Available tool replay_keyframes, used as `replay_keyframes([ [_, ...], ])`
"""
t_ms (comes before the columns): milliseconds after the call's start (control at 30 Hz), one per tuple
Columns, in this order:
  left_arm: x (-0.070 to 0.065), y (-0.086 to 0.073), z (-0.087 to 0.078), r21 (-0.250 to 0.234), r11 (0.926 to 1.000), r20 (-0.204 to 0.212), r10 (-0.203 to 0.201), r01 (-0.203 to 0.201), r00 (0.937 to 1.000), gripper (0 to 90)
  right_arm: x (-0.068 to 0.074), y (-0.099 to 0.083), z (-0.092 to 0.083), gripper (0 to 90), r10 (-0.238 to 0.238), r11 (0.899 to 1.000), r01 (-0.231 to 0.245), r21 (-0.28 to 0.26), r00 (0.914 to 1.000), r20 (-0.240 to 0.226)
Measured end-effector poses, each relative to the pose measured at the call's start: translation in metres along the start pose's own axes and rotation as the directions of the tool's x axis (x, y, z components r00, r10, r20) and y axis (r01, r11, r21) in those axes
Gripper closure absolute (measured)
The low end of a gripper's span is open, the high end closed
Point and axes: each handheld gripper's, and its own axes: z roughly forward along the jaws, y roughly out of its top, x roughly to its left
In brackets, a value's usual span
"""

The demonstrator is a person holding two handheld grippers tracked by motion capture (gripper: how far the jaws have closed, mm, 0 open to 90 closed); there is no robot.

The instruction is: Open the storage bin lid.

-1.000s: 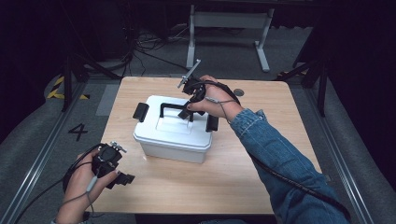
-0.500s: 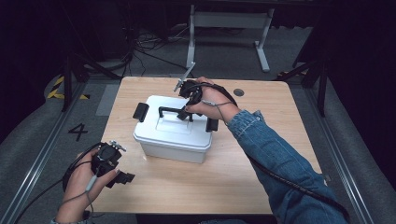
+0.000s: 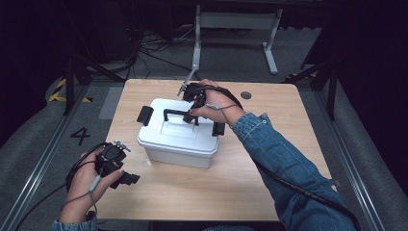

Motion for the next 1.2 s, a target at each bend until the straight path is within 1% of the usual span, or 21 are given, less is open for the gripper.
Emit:
replay_keyframes([
  [33,0.001,0.001,-0.001,-0.004,1.0000,-0.009,0.006,-0.006,0.9999,19.3,-0.001,0.000,0.000,83.3,-0.001,1.000,0.001,0.002,1.0000,-0.001],
  [67,0.000,0.002,-0.001,-0.005,1.0000,-0.001,0.000,0.000,1.0000,19.3,-0.001,0.000,0.000,83.4,-0.002,1.000,0.002,0.002,1.0000,-0.002],
  [133,0.001,0.004,0.000,0.000,1.0000,0.003,0.009,-0.009,1.0000,19.3,0.000,0.000,0.000,83.4,-0.003,1.000,0.003,0.006,1.0000,-0.003],
  [167,0.001,0.005,0.000,0.001,0.9999,0.006,0.011,-0.011,0.9999,19.3,0.000,0.001,0.000,83.5,-0.012,1.000,0.012,0.007,0.9999,0.003],
  [267,0.001,0.007,-0.001,0.006,0.9998,-0.001,0.020,-0.020,0.9998,19.3,0.002,0.002,-0.001,83.6,-0.018,1.000,0.018,0.014,0.9997,0.014],
  [300,0.000,0.007,-0.001,0.001,0.9999,0.003,0.013,-0.013,0.9999,19.3,0.002,0.002,-0.001,83.7,-0.020,1.000,0.020,0.011,0.9998,0.009],
  [367,0.000,0.007,-0.002,0.000,0.9999,0.004,0.014,-0.014,0.9999,19.3,0.003,0.002,-0.002,83.8,-0.023,1.000,0.023,0.012,0.9996,0.014],
  [400,0.000,0.007,-0.003,0.002,0.9998,0.003,0.021,-0.021,0.9998,19.3,0.003,0.002,-0.002,83.9,-0.023,1.000,0.023,0.010,0.9997,0.009],
  [433,-0.001,0.007,-0.002,0.001,1.0000,0.012,0.008,-0.008,0.9999,19.3,0.003,0.003,-0.003,84.0,-0.030,0.999,0.030,0.009,0.9995,0.013],
  [500,-0.001,0.006,-0.003,0.002,0.9999,0.010,0.013,-0.013,0.9999,19.3,0.004,0.005,-0.004,84.1,-0.034,0.999,0.034,0.007,0.9992,0.020],
  [567,0.000,0.006,-0.002,-0.001,0.9999,0.009,0.011,-0.011,0.9999,19.3,0.005,0.006,-0.006,84.2,-0.038,0.999,0.038,0.004,0.9991,0.016],
  [600,0.001,0.005,-0.003,0.001,0.9999,0.000,0.014,-0.014,0.9999,19.3,0.006,0.007,-0.006,84.2,-0.044,0.999,0.044,0.002,0.9989,0.018],
  [700,0.001,0.003,-0.003,-0.001,1.0000,0.006,0.008,-0.008,1.0000,19.3,0.007,0.009,-0.010,84.3,-0.047,0.999,0.048,-0.005,0.9987,0.020],
  [767,0.001,0.003,-0.003,-0.003,1.0000,0.008,0.001,-0.001,1.0000,19.3,0.007,0.010,-0.012,84.3,-0.049,0.999,0.049,-0.009,0.9985,0.023],
  [800,0.001,0.003,-0.003,-0.003,1.0000,0.002,0.007,-0.007,1.0000,19.3,0.007,0.010,-0.014,84.3,-0.050,0.999,0.050,-0.015,0.9985,0.025],
  [933,0.001,0.002,-0.003,0.003,1.0000,0.010,0.000,0.000,1.0000,19.3,0.007,0.011,-0.023,84.3,-0.059,0.998,0.060,-0.031,0.9977,0.033],
  [967,0.002,0.002,-0.003,0.002,1.0000,0.002,0.009,-0.009,1.0000,19.3,0.007,0.011,-0.025,84.3,-0.055,0.998,0.056,-0.034,0.9979,0.035],
  [1033,0.002,0.003,-0.003,0.001,0.9999,0.001,0.011,-0.011,0.9999,19.3,0.007,0.010,-0.029,84.3,-0.055,0.998,0.057,-0.038,0.9976,0.041],
  [1100,0.001,0.003,-0.002,0.000,1.0000,0.010,0.001,-0.001,1.0000,19.3,0.008,0.009,-0.033,84.3,-0.048,0.998,0.050,-0.049,0.9979,0.043],
  [1133,0.002,0.004,-0.002,0.004,0.9999,0.003,0.015,-0.015,0.9999,19.3,0.008,0.008,-0.036,84.3,-0.049,0.997,0.051,-0.054,0.9978,0.045],
  [1200,0.002,0.004,-0.002,0.005,0.9999,0.007,0.013,-0.013,0.9999,19.3,0.007,0.006,-0.041,84.3,-0.047,0.997,0.050,-0.064,0.9978,0.046],
])
